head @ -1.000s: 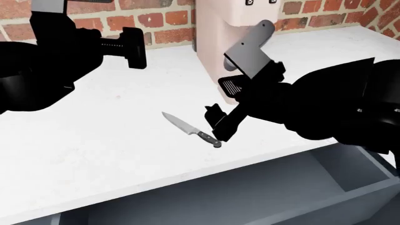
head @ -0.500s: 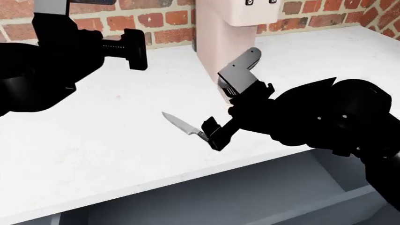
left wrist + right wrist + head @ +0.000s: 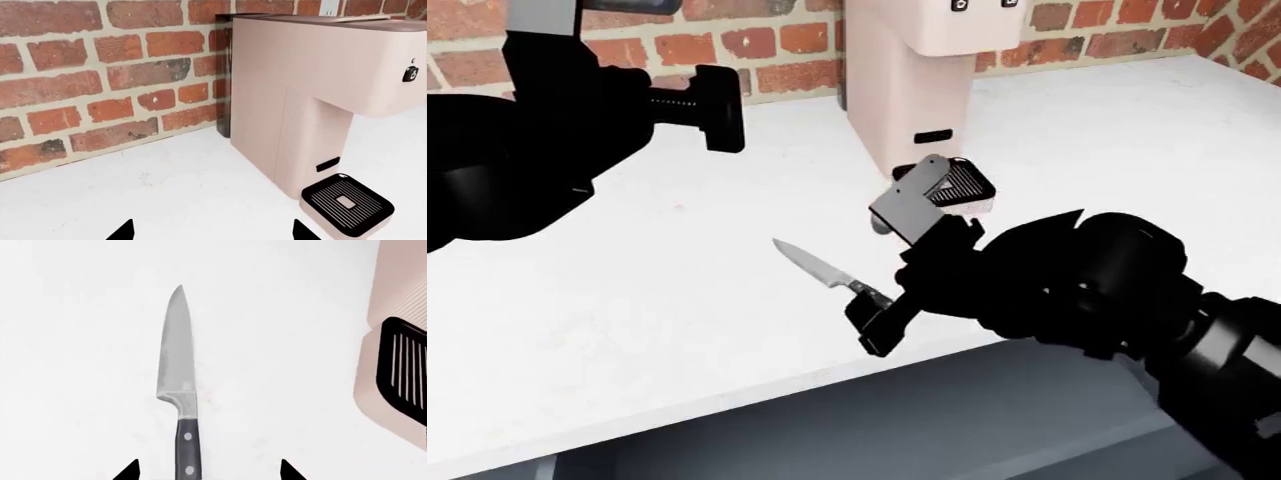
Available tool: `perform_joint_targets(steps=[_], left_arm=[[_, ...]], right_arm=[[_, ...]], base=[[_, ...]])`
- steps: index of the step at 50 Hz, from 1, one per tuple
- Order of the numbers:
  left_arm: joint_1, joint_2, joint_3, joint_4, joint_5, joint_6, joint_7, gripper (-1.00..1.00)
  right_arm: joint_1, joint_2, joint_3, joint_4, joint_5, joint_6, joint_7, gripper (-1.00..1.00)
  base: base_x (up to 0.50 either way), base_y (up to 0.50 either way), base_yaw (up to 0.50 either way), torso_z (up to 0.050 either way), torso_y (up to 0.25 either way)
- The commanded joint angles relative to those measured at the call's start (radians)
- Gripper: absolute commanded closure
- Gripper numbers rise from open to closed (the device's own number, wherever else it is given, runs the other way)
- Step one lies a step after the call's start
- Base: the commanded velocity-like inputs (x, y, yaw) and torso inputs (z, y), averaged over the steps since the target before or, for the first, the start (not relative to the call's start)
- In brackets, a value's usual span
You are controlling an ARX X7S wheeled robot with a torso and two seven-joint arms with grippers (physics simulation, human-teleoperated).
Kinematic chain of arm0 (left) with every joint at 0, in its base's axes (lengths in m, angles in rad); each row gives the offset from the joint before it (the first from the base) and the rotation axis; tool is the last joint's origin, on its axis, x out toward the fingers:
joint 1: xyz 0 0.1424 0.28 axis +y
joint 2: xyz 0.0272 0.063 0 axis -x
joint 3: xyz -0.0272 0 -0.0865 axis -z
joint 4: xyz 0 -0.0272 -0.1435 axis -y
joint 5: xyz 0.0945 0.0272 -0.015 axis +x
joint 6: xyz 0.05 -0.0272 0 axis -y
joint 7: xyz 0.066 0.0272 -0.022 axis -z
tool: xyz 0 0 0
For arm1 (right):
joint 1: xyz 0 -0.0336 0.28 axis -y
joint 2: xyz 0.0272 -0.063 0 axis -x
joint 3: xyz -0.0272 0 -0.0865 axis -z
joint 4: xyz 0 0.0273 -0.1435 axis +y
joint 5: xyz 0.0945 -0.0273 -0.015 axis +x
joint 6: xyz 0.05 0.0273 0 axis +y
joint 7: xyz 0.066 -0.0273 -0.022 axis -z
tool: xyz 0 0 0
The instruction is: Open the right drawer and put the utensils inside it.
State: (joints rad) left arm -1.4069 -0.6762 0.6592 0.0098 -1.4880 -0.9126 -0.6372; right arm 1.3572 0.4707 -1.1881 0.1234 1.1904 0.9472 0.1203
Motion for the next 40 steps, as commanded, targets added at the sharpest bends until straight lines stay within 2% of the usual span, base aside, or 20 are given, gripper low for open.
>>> perform_joint_targets(steps=[1, 18, 19, 40], left_arm=[[-0.002, -0.002, 0.0, 0.002, -0.002, -0.001, -0.002, -1.0], [0.0, 0.002, 0.006, -0.006, 0.006, 0.004, 0.007, -1.0], [-0.001, 0.003, 0.007, -0.005, 0.007, 0.003, 0.007, -1.0], [-0.004, -0.003, 0.004, 0.005, -0.004, 0.001, -0.005, -1.0]], right_arm=[[-0.045, -0.038, -0.048, 0.057, -0.054, -0.039, -0.048, -1.0], [-0.078, -0.05, -0.084, 0.082, -0.09, -0.065, -0.079, -1.0], [-0.08, -0.042, -0.086, 0.063, -0.092, -0.07, -0.081, 1.0], [-0.058, 0.044, -0.07, -0.117, -0.122, -0.125, -0.061, 1.0]], base=[[0.0, 0.0, 0.0, 0.0, 0.0], [0.0, 0.0, 0.0, 0.0, 0.0], [0.0, 0.0, 0.0, 0.0, 0.0], [0.0, 0.0, 0.0, 0.0, 0.0]])
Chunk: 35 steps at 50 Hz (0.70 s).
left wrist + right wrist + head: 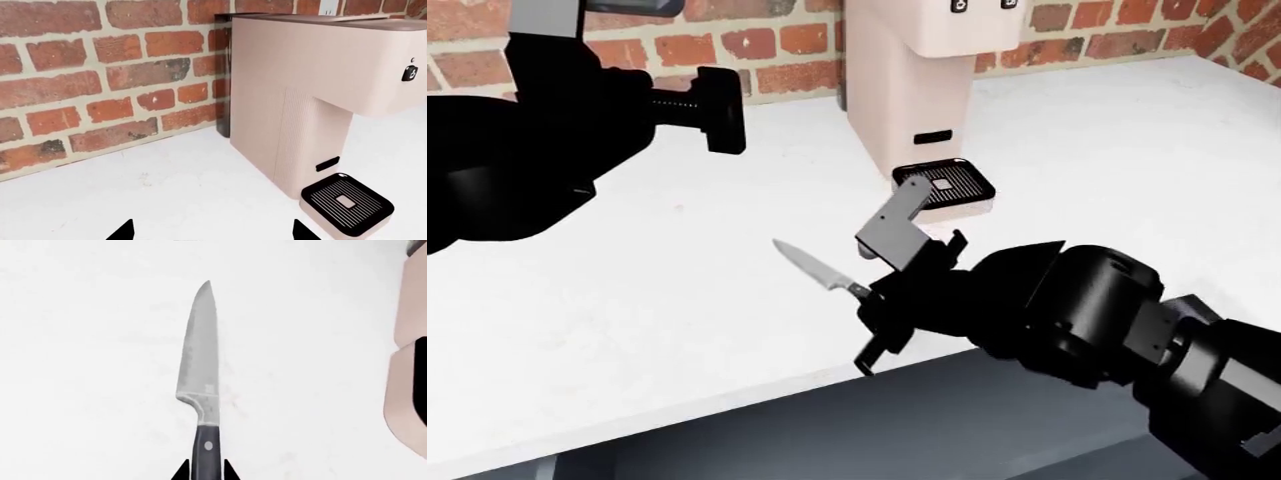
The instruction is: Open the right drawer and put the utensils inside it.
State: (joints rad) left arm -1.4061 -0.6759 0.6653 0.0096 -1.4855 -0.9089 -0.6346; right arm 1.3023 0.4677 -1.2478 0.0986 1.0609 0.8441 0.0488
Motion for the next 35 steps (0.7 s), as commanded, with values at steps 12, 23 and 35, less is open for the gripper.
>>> perform_joint_targets(steps=[12, 23, 35], left_arm=[[-0.002, -0.006, -0.005, 0.006, -0.008, 0.001, -0.009, -1.0], [0.001, -0.007, -0.003, 0.011, -0.007, 0.004, -0.01, -1.0], [-0.011, -0.01, -0.007, 0.017, -0.02, -0.004, -0.023, -1.0]], right_arm=[[0.11, 0.266, 0.041, -0.531, 0.055, -0.007, 0.006, 1.0], [0.215, 0.426, 0.068, -0.741, 0.147, 0.13, 0.079, 1.0], [0.379, 0.62, 0.019, -0.93, -0.068, 0.242, 0.016, 1.0]], base=[[0.0, 0.0, 0.0, 0.0, 0.0], [0.0, 0.0, 0.0, 0.0, 0.0], [0.0, 0.0, 0.0, 0.0, 0.0]])
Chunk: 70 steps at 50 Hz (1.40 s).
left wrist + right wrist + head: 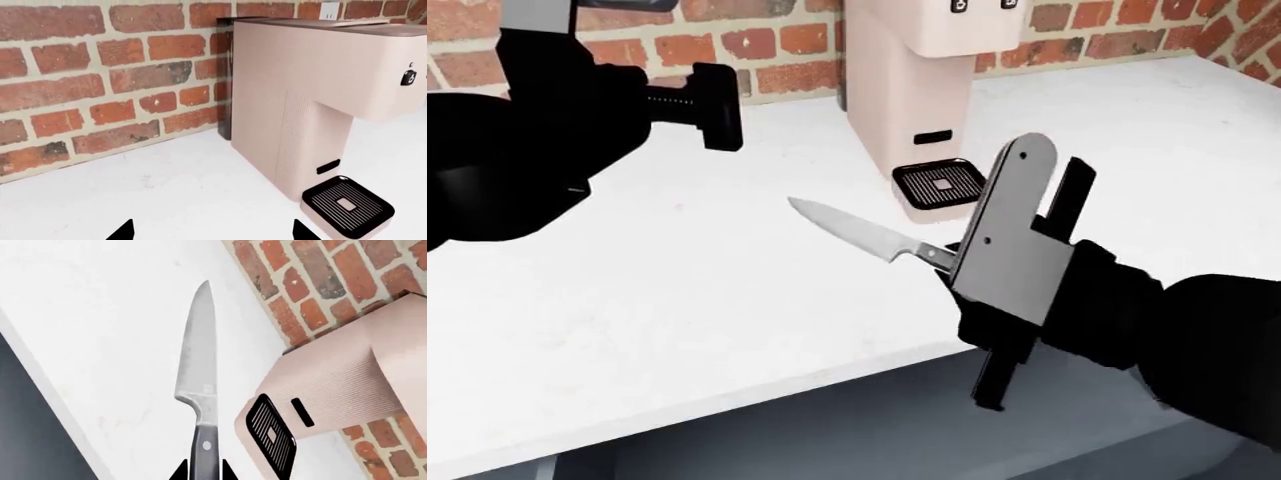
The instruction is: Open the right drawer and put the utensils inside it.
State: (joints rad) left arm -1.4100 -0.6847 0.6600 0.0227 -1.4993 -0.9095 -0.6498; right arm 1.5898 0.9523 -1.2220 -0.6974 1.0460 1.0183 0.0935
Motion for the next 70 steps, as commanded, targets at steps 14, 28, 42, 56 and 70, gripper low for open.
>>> perform_joint_targets(steps=[14, 28, 42, 56, 70], left_arm=[[0.001, 0.011, 0.009, -0.009, 0.01, 0.006, 0.006, -1.0], [-0.003, 0.012, 0.009, -0.003, 0.003, 0.002, -0.001, -1.0], [-0.002, 0.012, 0.012, -0.01, 0.007, 0.005, 0.005, -1.0], [0.0, 0.013, 0.015, -0.01, 0.009, 0.008, 0.007, -1.0], [-0.005, 0.007, 0.013, -0.001, 0.0, 0.002, -0.004, -1.0]], right_arm=[[0.028, 0.172, -0.048, -0.175, -0.207, -0.116, -0.108, 1.0], [-0.04, 0.084, -0.081, -0.191, -0.186, -0.198, -0.139, 1.0], [-0.111, -0.012, -0.174, -0.127, -0.28, -0.234, -0.202, 1.0], [-0.151, -0.077, -0.249, -0.071, -0.344, -0.227, -0.231, 1.0], [-0.201, -0.063, -0.319, -0.05, -0.364, -0.195, -0.245, 1.0]], base=[[0.0, 0.0, 0.0, 0.0, 0.0], [0.0, 0.0, 0.0, 0.0, 0.0], [0.0, 0.0, 0.0, 0.0, 0.0], [0.0, 0.0, 0.0, 0.0, 0.0], [0.0, 0.0, 0.0, 0.0, 0.0]])
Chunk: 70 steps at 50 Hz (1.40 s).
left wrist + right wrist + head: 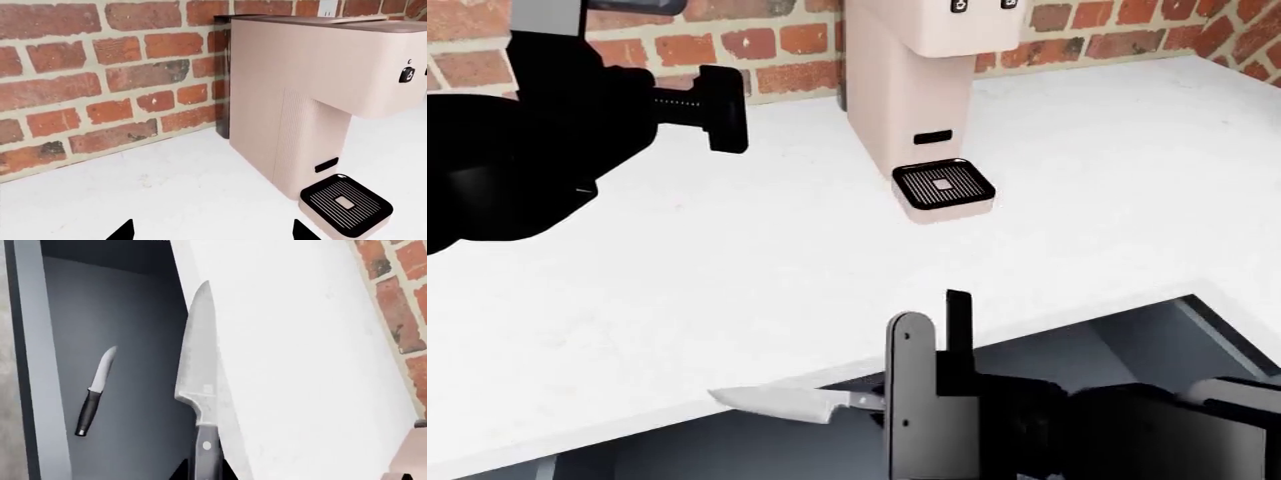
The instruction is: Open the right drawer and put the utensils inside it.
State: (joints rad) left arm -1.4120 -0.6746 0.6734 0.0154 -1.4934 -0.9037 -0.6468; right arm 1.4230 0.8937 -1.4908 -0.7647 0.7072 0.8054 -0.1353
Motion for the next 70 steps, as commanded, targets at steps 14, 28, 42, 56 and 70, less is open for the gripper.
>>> perform_joint_targets(steps=[14, 28, 42, 56, 70], left_arm=[[0.001, 0.001, 0.005, 0.0, 0.002, 0.001, -0.001, -1.0], [0.011, -0.003, 0.005, 0.003, 0.004, 0.009, 0.002, -1.0], [0.005, -0.005, 0.006, 0.002, 0.0, 0.004, 0.0, -1.0], [0.003, -0.004, 0.007, -0.004, 0.003, 0.007, 0.005, -1.0], [0.003, -0.008, 0.003, 0.011, -0.009, 0.004, -0.01, -1.0]], right_arm=[[-0.032, 0.0, -0.076, 0.029, -0.05, 0.04, -0.026, 1.0], [-0.019, -0.019, -0.109, 0.07, -0.077, 0.088, -0.042, 1.0], [-0.022, -0.027, -0.135, 0.153, -0.112, 0.109, -0.047, 1.0], [0.008, -0.009, -0.033, 0.104, -0.015, 0.106, -0.025, -1.0], [0.149, 0.094, 0.24, -0.002, 0.296, 0.054, 0.028, -1.0]], base=[[0.0, 0.0, 0.0, 0.0, 0.0], [0.0, 0.0, 0.0, 0.0, 0.0], [0.0, 0.0, 0.0, 0.0, 0.0], [0.0, 0.0, 0.0, 0.0, 0.0], [0.0, 0.0, 0.0, 0.0, 0.0]])
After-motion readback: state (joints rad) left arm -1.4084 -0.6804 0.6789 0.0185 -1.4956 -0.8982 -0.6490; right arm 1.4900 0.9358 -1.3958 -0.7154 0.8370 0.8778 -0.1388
